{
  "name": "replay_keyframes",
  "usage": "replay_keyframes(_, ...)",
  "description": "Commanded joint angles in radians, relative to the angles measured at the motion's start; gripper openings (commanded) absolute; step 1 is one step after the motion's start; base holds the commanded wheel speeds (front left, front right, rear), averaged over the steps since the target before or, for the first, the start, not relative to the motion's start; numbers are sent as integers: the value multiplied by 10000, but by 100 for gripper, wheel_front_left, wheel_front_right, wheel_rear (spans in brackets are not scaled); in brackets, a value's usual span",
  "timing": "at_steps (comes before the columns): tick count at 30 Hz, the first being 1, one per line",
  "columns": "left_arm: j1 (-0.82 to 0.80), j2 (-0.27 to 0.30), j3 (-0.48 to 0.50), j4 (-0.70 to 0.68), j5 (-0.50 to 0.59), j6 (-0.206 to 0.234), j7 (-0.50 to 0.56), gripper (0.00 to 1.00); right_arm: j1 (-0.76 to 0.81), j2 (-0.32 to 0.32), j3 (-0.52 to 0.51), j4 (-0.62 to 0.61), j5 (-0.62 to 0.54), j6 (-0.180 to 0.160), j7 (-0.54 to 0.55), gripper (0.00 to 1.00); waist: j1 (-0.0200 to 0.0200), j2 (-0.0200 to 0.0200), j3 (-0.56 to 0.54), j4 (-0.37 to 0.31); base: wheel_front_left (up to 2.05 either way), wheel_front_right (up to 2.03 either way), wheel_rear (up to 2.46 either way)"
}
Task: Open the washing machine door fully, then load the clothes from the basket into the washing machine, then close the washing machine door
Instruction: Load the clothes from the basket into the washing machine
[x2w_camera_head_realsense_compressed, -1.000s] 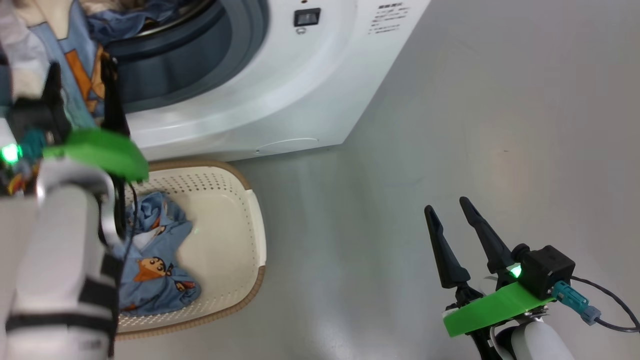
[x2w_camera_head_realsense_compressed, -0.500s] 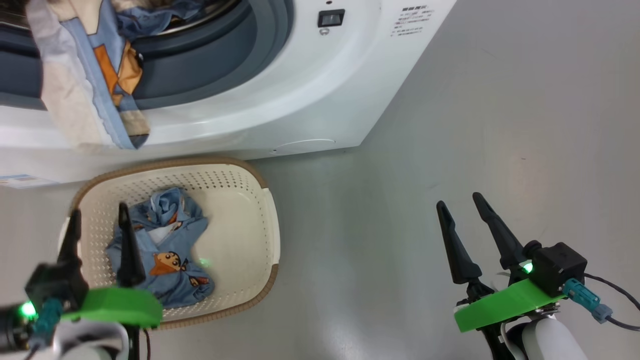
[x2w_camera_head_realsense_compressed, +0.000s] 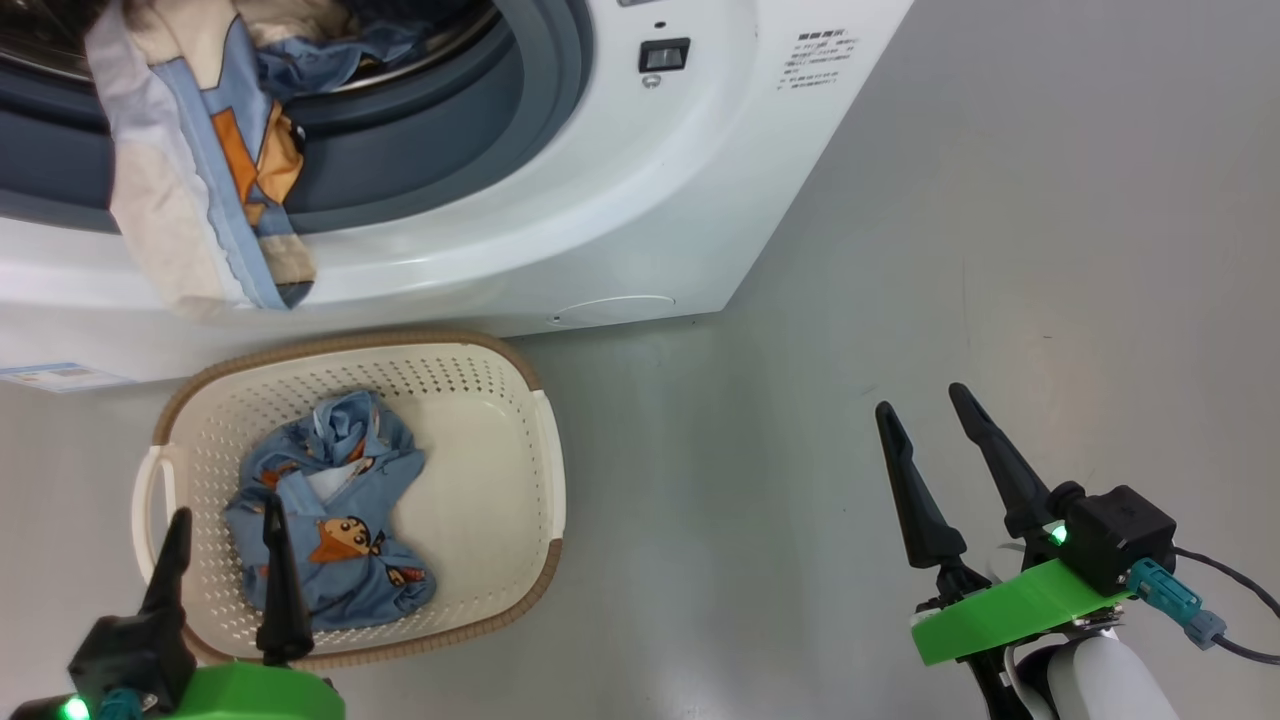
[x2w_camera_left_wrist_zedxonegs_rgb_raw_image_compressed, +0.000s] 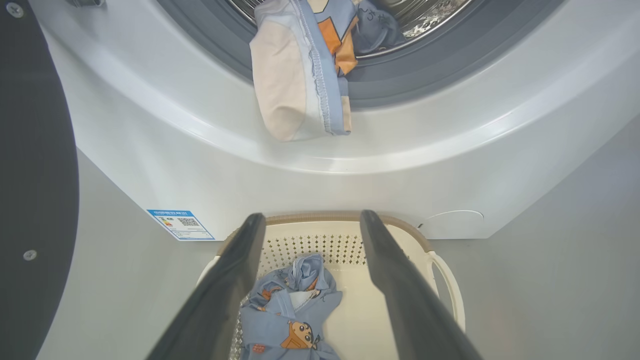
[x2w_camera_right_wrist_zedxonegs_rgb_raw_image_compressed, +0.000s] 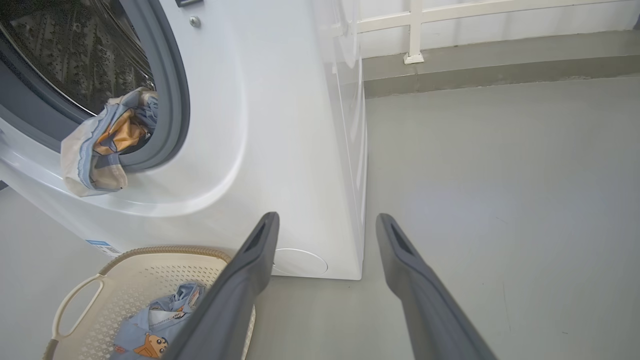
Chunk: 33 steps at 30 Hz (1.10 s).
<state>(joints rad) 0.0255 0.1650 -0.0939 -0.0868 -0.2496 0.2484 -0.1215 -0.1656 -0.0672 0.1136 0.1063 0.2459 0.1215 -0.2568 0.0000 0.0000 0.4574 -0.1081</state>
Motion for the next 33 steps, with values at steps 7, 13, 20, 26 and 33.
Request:
replay_keyframes(7, -159, 104, 401, -469, -164, 122, 96, 100, 62, -51, 243, -272, -62, 92, -49, 100, 0, 0, 58, -103, 0, 0, 0)
replay_keyframes(13, -1247, 342, 438, 31, -148, 21, 250, 100, -24, -15, 350, -285, -45, 92, -49, 100, 0, 0, 235, -368, 0, 0, 0)
replay_keyframes(20, -2635, 599, 696, 1020, -372, -132, 321, 100, -102, 36, 391, -281, -4, 92, -49, 100, 0, 0, 430, -711, 0, 0, 0)
replay_keyframes(26, -3819, 904, 884, 2389, -672, -451, 350, 100, -219, 81, 431, -281, 23, 92, -49, 100, 0, 0, 649, -1000, 0, 0, 0)
replay_keyframes(33, -4995, 1288, 979, 4046, -674, -627, 81, 100, -327, 114, 463, -314, 34, 92, -49, 100, 0, 0, 878, -1276, 0, 0, 0)
